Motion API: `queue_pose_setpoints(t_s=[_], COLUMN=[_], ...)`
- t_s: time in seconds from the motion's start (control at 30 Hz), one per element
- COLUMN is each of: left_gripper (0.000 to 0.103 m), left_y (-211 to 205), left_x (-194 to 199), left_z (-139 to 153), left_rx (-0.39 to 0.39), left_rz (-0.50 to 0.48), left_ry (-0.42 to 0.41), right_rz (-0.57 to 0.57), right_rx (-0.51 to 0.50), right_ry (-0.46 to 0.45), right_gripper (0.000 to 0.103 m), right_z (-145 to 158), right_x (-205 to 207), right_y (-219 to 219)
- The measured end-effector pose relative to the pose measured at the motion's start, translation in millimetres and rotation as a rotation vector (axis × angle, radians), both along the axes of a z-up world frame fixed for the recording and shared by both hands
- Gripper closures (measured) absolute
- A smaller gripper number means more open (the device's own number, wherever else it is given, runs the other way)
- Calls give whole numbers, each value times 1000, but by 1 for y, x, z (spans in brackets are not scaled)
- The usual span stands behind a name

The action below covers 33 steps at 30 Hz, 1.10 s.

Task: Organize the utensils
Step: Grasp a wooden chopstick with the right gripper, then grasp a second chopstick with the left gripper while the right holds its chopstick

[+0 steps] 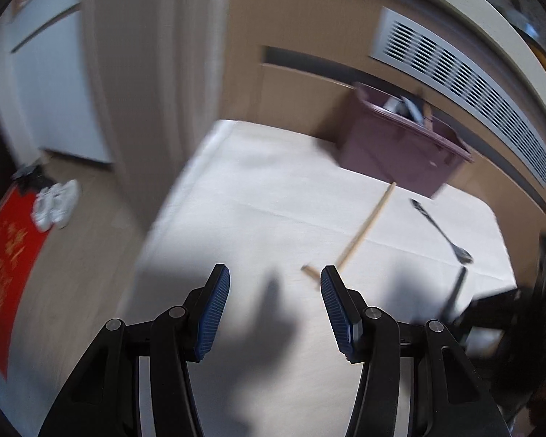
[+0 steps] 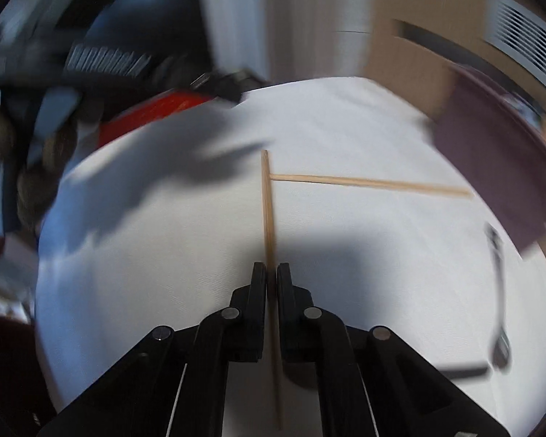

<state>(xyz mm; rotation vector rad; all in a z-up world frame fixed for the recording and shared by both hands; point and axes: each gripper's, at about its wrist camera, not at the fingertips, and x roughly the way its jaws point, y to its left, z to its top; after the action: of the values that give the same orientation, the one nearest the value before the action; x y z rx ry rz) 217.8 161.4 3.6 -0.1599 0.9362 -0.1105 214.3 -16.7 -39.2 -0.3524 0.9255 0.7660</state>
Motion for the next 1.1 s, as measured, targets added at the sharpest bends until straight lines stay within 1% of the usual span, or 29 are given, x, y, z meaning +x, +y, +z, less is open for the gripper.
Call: queue_pose_setpoints(t_s=[0.1, 0.17, 0.27, 0.33, 0.4, 0.47, 0.57, 0.63, 0.67, 0.73, 0.8, 0.87, 0.93, 0.97, 1.03, 1.07, 1.1], left_gripper=[50, 50, 50, 50, 50, 50, 50, 50, 50, 53, 66, 72, 74, 74, 74, 75, 77], left_y=[-30, -55, -81, -95, -101, -106, -119, -130, -133, -137, -138, -143, -153, -155, -167, -171, -173], left_x=[20, 38, 56, 65, 69, 63, 45, 32, 29, 31, 43, 62, 78, 81, 89, 92, 94], left_z=[-11, -21, -32, -40, -46, -50, -50, -47, -44, -34, -29, -31, -37, -39, -44, -47, -48], left_rx=[-22, -20, -9, 24, 32, -16, -27, -34, -34, -19, 5, 11, 24, 44, 112, 151, 171], left_rz=[-133, -218, -289, -310, -309, -333, -400, -452, -460, -447, -415, -383, -395, -409, -429, -430, -430], left_ry=[15, 39, 62, 87, 120, 172, 212, 236, 230, 179, 144, 150, 175, 182, 191, 196, 197], right_rz=[-165, -249, -317, -334, -336, -331, -316, -321, -326, -332, -343, -353, -364, -365, -369, -372, -375], right_rx=[9, 13, 14, 11, 20, 35, 47, 35, 30, 26, 28, 26, 9, -1, -25, -33, -36], right_ry=[28, 36, 32, 25, 27, 27, 18, 3, -3, -10, -16, -20, -37, -48, -87, -98, -101], right_gripper=[98, 98, 98, 98, 96, 96, 96, 96, 96, 96, 96, 96, 96, 96, 96, 96, 96], right_z=[4, 5, 4, 6, 6, 7, 10, 10, 8, 6, 5, 2, 0, 0, 0, 0, 0], right_x=[16, 19, 15, 5, -5, -6, -4, -4, -2, 0, -2, -3, -7, -9, -16, -17, -18], right_y=[-51, -83, -112, -125, -135, -145, -147, -145, -141, -140, -141, -142, -145, -146, -151, -154, -156])
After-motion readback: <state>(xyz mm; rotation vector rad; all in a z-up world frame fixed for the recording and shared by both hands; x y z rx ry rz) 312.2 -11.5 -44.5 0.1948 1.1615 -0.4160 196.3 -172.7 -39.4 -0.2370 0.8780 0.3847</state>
